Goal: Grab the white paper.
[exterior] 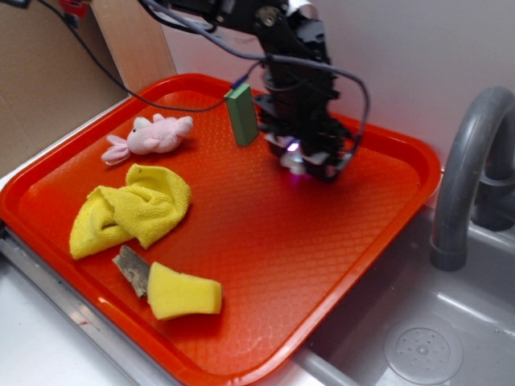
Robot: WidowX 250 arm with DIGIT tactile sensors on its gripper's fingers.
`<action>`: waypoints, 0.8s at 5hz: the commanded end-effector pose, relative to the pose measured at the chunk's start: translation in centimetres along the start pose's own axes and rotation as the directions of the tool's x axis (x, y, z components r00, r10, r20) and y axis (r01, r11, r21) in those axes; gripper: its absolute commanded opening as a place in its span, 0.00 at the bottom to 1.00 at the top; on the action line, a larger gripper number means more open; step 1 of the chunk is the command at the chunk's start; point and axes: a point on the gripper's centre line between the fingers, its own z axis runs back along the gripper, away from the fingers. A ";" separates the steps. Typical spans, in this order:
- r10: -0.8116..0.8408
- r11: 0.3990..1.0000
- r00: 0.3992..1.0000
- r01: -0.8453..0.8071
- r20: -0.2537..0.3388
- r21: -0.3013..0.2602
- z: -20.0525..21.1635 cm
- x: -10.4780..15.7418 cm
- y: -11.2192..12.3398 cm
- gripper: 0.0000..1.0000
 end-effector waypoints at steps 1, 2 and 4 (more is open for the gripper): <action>0.131 0.979 0.991 -0.133 -0.021 -0.155 10.9 -0.9 4.8 0.00; 0.154 0.975 0.988 -0.152 0.000 -0.162 14.3 -2.6 6.9 0.00; 0.203 0.974 0.979 -0.198 0.031 -0.113 18.6 -6.0 10.0 0.00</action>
